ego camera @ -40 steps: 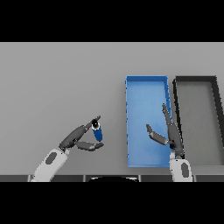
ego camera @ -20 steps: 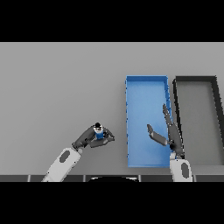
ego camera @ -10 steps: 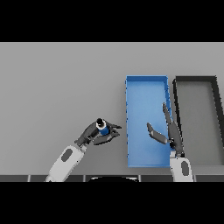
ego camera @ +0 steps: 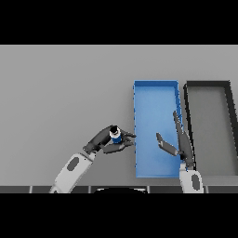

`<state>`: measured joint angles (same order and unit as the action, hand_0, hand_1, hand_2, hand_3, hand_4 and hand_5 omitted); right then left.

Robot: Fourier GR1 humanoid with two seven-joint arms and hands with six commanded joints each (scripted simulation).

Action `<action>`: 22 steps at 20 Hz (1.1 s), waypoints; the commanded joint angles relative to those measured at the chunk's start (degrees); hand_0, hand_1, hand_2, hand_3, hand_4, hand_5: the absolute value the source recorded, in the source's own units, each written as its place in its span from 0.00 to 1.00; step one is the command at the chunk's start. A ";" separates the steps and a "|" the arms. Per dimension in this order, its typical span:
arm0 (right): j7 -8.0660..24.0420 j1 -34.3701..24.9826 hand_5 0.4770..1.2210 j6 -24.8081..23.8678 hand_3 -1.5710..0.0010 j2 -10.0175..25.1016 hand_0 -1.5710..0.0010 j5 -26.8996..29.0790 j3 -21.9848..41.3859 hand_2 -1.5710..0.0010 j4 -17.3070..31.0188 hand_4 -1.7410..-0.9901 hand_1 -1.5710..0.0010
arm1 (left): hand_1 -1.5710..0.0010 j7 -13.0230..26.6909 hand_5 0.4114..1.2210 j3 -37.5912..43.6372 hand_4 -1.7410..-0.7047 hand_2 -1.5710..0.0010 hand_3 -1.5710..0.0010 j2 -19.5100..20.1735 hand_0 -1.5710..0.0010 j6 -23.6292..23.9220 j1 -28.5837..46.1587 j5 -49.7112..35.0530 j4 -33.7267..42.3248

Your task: Pick up the blue pipe and place it into the blue bin.

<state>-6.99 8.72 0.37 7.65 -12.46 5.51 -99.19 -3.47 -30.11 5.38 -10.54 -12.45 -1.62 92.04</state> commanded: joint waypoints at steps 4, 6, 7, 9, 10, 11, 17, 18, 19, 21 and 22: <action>-1.01 14.64 0.22 -9.75 1.00 -7.37 1.00 -8.62 4.16 1.00 -9.24 0.77 1.00 | 0.00 -0.14 1.00 0.73 0.27 0.00 0.00 -0.63 0.00 -0.64 0.12 0.42 0.34; -1.61 22.22 0.22 -14.38 1.00 -11.42 1.00 -13.10 6.73 1.00 -12.87 0.73 1.00 | 0.00 -0.15 1.00 0.76 0.26 0.00 0.00 -0.78 0.00 -0.93 0.61 1.44 0.11; -0.94 23.62 0.22 -14.96 1.00 -11.87 1.00 -13.83 7.02 1.00 -13.74 0.74 1.00 | 0.00 -0.22 1.00 0.86 0.26 0.00 0.00 -1.26 0.00 -1.27 0.07 1.51 0.23; -5.00 25.73 0.23 -12.94 1.00 -12.14 1.00 -10.90 8.67 0.97 -18.10 0.73 1.00 | 0.00 -0.80 1.00 0.51 0.26 0.00 0.00 -1.75 0.00 -1.86 0.95 2.46 -0.41; -4.33 24.60 0.22 -10.28 1.00 -12.09 1.00 -7.00 8.78 0.96 -19.61 0.72 0.99 | 0.00 -0.23 1.00 0.81 0.26 0.00 0.00 -1.99 0.00 -1.98 0.69 2.62 -0.22; -2.36 24.73 0.20 -6.48 1.00 -11.28 1.00 -3.99 9.89 0.94 -21.38 0.72 0.99 | 0.00 -0.31 1.00 1.49 0.26 0.00 0.00 -1.75 0.00 -2.61 0.67 1.87 0.52; 15.84 14.16 0.12 7.85 1.00 -4.80 1.00 4.59 11.24 0.93 -27.50 0.66 0.99 | 0.00 -0.03 1.00 1.77 0.26 0.00 0.00 -2.35 0.00 -4.23 2.02 2.90 1.80; 18.64 11.52 0.11 8.46 1.00 -4.45 1.00 4.72 11.64 0.93 -28.37 0.65 0.99 | 0.00 0.51 1.00 1.49 0.26 0.00 0.00 -2.88 0.00 -4.27 2.10 3.49 1.43; 21.31 8.23 0.11 9.45 1.00 -3.90 1.00 4.48 12.29 0.94 -28.24 0.64 0.99 | 0.00 1.25 1.00 1.77 0.26 0.00 0.00 -3.31 0.00 -4.07 1.54 3.95 1.47; 26.77 1.83 0.11 10.92 1.00 -2.67 1.00 4.13 12.94 0.95 -28.36 0.61 1.00 | 0.00 1.71 1.00 1.99 0.26 0.00 0.00 -3.74 0.00 -4.27 1.48 4.72 1.09; 28.73 -0.82 0.11 11.65 1.00 -2.60 1.00 4.01 13.82 0.96 -28.04 0.60 1.00 | 0.00 1.91 1.00 2.51 0.26 0.00 0.00 -3.54 0.00 -4.48 1.27 4.80 1.44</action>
<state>21.60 7.85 12.01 5.00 -8.40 19.35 -126.68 -1.67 -27.59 1.83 -15.10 -11.24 3.25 93.47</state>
